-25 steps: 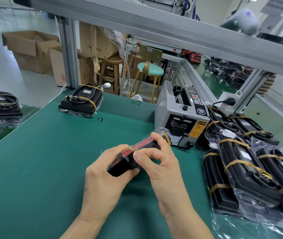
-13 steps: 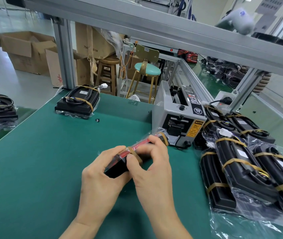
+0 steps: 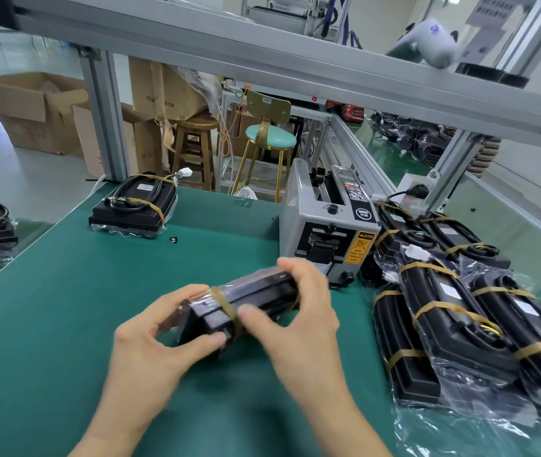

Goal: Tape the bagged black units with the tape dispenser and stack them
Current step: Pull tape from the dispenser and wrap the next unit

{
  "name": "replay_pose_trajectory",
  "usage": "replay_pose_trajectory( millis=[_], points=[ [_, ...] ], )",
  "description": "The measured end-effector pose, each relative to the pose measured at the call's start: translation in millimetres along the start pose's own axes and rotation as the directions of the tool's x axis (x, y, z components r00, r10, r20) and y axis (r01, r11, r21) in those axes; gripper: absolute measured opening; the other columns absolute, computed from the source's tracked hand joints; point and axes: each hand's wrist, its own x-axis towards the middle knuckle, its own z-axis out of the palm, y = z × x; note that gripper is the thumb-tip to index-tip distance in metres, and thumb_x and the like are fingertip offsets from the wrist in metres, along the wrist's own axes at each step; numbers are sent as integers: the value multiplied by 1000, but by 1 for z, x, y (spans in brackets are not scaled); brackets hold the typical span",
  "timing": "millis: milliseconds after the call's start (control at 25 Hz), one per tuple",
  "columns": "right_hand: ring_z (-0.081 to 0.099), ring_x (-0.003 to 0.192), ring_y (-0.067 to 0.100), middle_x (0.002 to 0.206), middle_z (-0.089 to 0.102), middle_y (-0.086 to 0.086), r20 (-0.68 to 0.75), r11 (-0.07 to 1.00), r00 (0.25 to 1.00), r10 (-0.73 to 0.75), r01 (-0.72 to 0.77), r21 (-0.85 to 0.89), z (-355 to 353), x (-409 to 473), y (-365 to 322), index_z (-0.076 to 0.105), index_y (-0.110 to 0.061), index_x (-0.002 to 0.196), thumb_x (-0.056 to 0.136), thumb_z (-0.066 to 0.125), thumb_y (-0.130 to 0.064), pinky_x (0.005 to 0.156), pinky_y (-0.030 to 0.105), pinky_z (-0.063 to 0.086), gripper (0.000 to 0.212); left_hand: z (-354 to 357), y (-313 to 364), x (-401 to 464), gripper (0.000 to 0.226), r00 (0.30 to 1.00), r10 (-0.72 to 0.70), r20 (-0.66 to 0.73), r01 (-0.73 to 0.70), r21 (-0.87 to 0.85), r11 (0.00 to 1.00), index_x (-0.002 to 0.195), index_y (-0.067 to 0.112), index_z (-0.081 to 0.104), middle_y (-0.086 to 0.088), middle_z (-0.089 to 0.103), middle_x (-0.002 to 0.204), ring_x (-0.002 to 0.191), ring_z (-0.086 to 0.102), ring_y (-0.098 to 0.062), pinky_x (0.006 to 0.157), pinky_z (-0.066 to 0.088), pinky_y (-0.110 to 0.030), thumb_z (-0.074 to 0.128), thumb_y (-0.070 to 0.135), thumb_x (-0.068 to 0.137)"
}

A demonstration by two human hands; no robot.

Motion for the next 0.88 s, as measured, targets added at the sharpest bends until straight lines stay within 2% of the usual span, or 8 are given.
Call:
replay_pose_trajectory(
  millis=[80,160,280,400,480,600,720,880],
  points=[
    [37,122,-16,126,43,-35,13,999,1000,1,-2,41,-21,19,13,48,-48,111,73,70,-43,115,34,24,44,-23,-3,6,78,997,-19,72,22,-54,998,98,34,73,7,74,97,88,69,-5,86,49,-14,89,7,27],
    [40,120,-17,129,50,-28,183,994,981,59,-75,80,-33,36,24,54,-44,114,84,71,-26,113,28,28,39,-40,-1,9,72,988,-43,151,57,-89,994,100,28,73,2,74,101,92,69,-10,87,51,-17,87,14,31],
    [58,114,9,114,68,-13,330,966,935,130,-195,169,-28,46,39,68,-30,107,89,66,-17,106,30,41,21,-43,9,10,79,985,-64,162,49,95,994,110,38,67,11,67,118,113,59,-5,95,46,-19,90,0,44],
    [64,103,10,103,73,-7,317,943,943,105,-196,270,-26,47,49,72,-25,98,89,67,-14,95,23,46,15,-22,40,16,67,941,260,215,-336,533,777,132,40,50,20,45,139,134,35,-4,110,27,-30,73,33,69],
    [64,98,3,99,74,-8,342,926,934,104,-216,308,-26,48,51,73,-23,97,88,67,-13,90,17,47,14,2,52,20,56,852,316,418,-522,614,592,125,28,59,11,54,130,125,47,-16,105,36,-39,56,47,73],
    [63,77,-4,79,71,-19,112,906,971,213,-239,350,-30,57,54,73,-27,78,89,66,-16,70,7,46,17,27,62,27,26,877,217,429,-470,669,576,108,31,68,19,63,109,96,63,-13,75,42,-25,59,38,84],
    [58,71,3,75,67,-16,-264,889,886,381,-273,367,-42,79,62,66,-32,63,90,64,-17,71,17,48,30,29,59,33,24,934,110,340,-323,672,666,101,39,67,30,60,103,93,59,-6,67,35,-21,72,33,79],
    [65,86,19,83,73,-3,-321,873,833,451,-336,352,-39,106,65,69,-20,65,88,66,-15,83,29,48,23,31,60,31,27,946,74,315,-284,699,657,96,39,70,31,62,97,83,52,0,68,27,-4,78,33,71]
  ],
)
